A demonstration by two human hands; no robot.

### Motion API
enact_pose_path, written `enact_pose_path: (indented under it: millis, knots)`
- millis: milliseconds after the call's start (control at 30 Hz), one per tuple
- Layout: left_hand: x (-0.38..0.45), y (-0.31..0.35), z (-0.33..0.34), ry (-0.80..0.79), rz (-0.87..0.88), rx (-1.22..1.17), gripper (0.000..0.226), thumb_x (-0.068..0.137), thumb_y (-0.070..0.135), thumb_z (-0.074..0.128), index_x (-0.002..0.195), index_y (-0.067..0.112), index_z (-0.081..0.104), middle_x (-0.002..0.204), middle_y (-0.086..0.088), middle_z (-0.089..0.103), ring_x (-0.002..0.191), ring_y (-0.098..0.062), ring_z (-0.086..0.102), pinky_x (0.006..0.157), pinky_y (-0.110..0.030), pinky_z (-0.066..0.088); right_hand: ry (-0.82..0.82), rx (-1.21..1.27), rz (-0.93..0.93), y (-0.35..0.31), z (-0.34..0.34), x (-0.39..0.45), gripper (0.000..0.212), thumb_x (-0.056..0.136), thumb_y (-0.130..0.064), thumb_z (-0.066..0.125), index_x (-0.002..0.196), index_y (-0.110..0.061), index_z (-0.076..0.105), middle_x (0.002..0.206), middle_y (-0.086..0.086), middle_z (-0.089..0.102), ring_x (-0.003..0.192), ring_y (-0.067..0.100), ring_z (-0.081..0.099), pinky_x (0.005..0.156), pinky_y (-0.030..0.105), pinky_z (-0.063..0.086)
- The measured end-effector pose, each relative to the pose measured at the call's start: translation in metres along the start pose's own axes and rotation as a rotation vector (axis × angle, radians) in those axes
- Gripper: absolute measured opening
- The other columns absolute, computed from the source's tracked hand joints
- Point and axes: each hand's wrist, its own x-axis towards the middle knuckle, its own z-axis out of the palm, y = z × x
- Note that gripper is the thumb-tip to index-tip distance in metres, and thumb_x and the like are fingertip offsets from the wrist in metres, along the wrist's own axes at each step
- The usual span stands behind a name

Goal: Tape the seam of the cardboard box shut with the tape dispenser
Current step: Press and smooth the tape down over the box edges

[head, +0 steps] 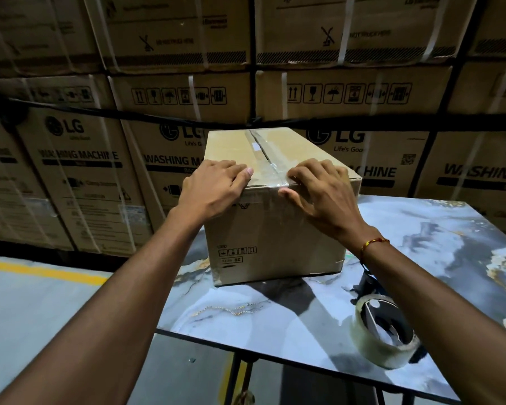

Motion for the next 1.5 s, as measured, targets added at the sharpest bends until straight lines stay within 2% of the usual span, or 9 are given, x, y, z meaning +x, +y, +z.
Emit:
enact_pose_path:
  millis: [167,333,500,667,1000,1133,1200,1300,1500]
  knots:
    - [-0.001,0.000,-0.001,0.005,-0.007,-0.007,0.060,0.099,0.063,0.019,0.140,0.034,0.053,0.150,0.004,0.051,0.139,-0.025,0.040,0.101,-0.052,0.041,0.073,0.040,0.087,-0.022,0.015,0.004,0.044,0.098,-0.058,0.046,0.103,-0.018,0.062,0.102,0.003,0.062,0.090,0.025,0.056,0.078,0.039,0.038]
    - [-0.004,0.005,-0.005,-0.003,-0.011,-0.005,0.057,0.100,0.061,0.022,0.141,0.035,0.052,0.151,0.005,0.049,0.140,-0.024,0.038,0.100,-0.049,0.039,0.078,0.059,0.104,-0.025,0.019,-0.003,0.052,0.095,-0.063,0.046,0.119,-0.018,0.058,0.124,0.006,0.058,0.105,0.027,0.057,0.091,0.043,0.038]
    - [-0.006,0.005,-0.006,-0.007,-0.009,-0.004,0.057,0.100,0.060,0.022,0.142,0.035,0.051,0.152,0.004,0.047,0.140,-0.023,0.037,0.101,-0.049,0.038,-0.027,-0.091,-0.044,-0.017,0.017,-0.020,0.084,0.080,-0.064,0.068,0.146,-0.022,0.037,0.153,0.011,0.041,0.127,0.032,0.046,0.107,0.048,0.032]
    - [-0.004,0.004,-0.005,-0.014,-0.011,0.007,0.057,0.100,0.061,0.021,0.141,0.035,0.051,0.152,0.005,0.048,0.140,-0.024,0.037,0.102,-0.049,0.039,-0.112,-0.089,-0.014,-0.019,0.008,-0.013,0.110,0.067,-0.065,0.074,0.156,-0.025,0.023,0.157,0.004,0.039,0.126,0.029,0.046,0.099,0.043,0.031]
    - [0.001,-0.003,-0.001,-0.030,0.022,0.024,0.068,0.094,0.067,0.011,0.139,0.038,0.052,0.150,0.008,0.050,0.138,-0.022,0.040,0.105,-0.051,0.041,-0.302,-0.048,0.001,0.015,-0.016,0.005,0.087,0.074,-0.084,0.049,0.142,-0.031,0.047,0.149,-0.011,0.051,0.129,0.025,0.047,0.100,0.044,0.037]
    - [0.003,0.000,-0.003,-0.049,0.099,0.121,0.059,0.100,0.059,0.013,0.144,0.037,0.047,0.156,0.009,0.042,0.146,-0.018,0.032,0.120,-0.056,0.015,-0.284,-0.061,0.087,0.018,-0.018,0.001,0.094,0.071,-0.090,0.039,0.141,-0.028,0.050,0.148,-0.007,0.054,0.130,0.026,0.048,0.104,0.044,0.036]
    - [0.006,0.007,-0.010,-0.069,0.207,0.145,0.054,0.104,0.051,0.018,0.147,0.033,0.043,0.158,0.008,0.038,0.149,-0.016,0.028,0.122,-0.050,0.010,-0.310,-0.033,0.099,0.018,-0.020,0.002,0.095,0.069,-0.089,0.040,0.140,-0.027,0.050,0.148,-0.006,0.054,0.129,0.025,0.047,0.103,0.043,0.036]
    - [0.008,0.030,-0.017,-0.191,0.377,0.065,0.055,0.103,0.049,0.023,0.147,0.024,0.046,0.157,0.002,0.042,0.142,-0.021,0.041,0.117,-0.045,0.029,-0.343,0.033,0.111,0.022,-0.024,0.003,0.088,0.072,-0.081,0.056,0.141,-0.028,0.049,0.149,-0.006,0.052,0.131,0.024,0.045,0.102,0.042,0.034]
    - [0.019,0.052,-0.009,-0.348,0.209,-0.046,0.062,0.102,0.057,0.021,0.154,0.025,0.034,0.161,0.002,0.034,0.146,-0.024,0.034,0.118,-0.045,0.027,-0.399,0.082,0.100,0.030,-0.026,0.003,0.088,0.073,-0.076,0.062,0.146,-0.030,0.045,0.156,-0.010,0.044,0.137,0.021,0.039,0.106,0.041,0.031]
